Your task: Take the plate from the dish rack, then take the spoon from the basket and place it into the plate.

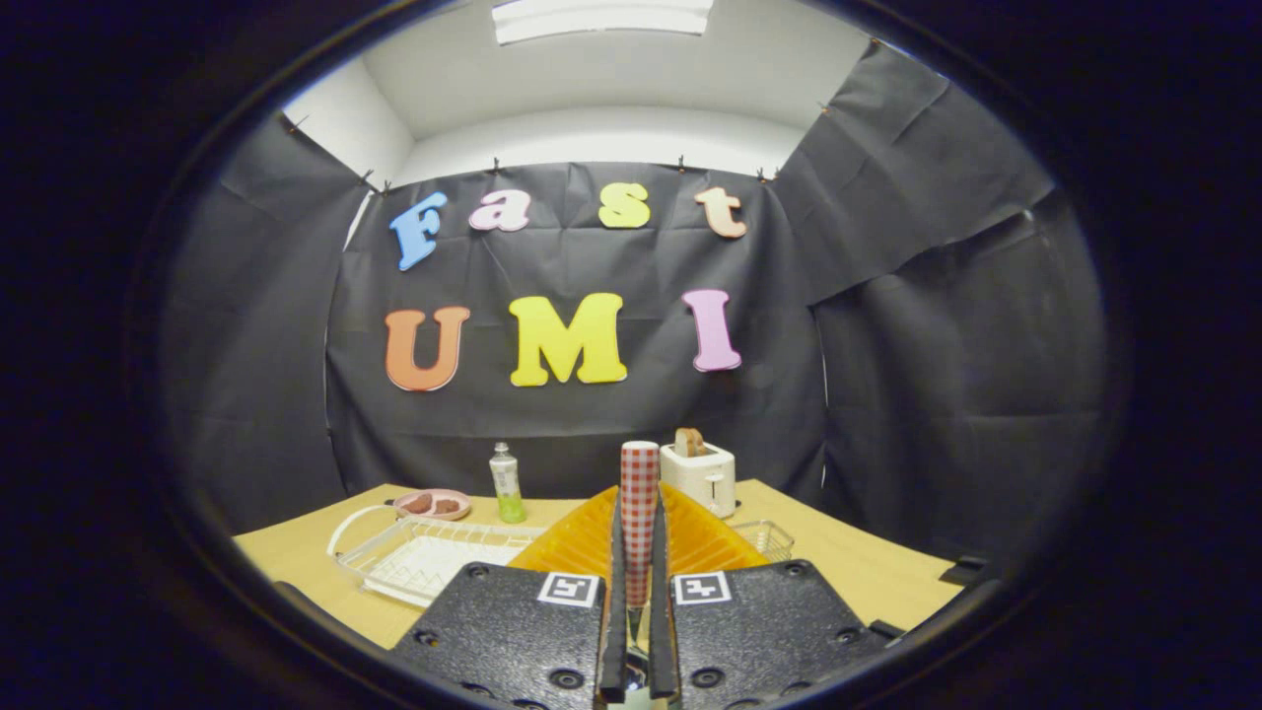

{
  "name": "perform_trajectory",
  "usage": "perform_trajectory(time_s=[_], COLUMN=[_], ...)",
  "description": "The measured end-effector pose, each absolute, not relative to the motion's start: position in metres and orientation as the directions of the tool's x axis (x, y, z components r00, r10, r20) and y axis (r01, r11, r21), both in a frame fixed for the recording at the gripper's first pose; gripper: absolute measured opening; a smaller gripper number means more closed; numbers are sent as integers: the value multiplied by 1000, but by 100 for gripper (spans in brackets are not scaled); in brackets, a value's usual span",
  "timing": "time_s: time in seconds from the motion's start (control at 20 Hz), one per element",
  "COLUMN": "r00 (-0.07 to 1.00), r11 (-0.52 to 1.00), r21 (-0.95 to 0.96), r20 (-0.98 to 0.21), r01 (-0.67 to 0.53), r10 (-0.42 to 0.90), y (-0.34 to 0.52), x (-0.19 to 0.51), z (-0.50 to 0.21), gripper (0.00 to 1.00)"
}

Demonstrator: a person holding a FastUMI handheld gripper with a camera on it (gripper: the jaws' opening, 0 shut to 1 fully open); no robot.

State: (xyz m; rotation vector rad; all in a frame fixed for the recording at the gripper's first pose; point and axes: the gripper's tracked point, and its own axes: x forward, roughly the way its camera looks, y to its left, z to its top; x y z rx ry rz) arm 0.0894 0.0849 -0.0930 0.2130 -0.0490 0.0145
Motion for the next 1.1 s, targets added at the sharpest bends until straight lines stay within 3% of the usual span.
perform_trajectory(time_s=[0.15,0.4,0.75,1.1], r00=[996,994,986,992], r11=[971,976,980,989], r21=[238,187,107,84], r20=[73,24,-9,-25], r01=[23,-112,-165,-123], r10=[-42,109,167,126], y=[90,157,210,185], x=[84,74,74,74], z=[-111,-155,-188,-194], gripper=[14,16,19,23])
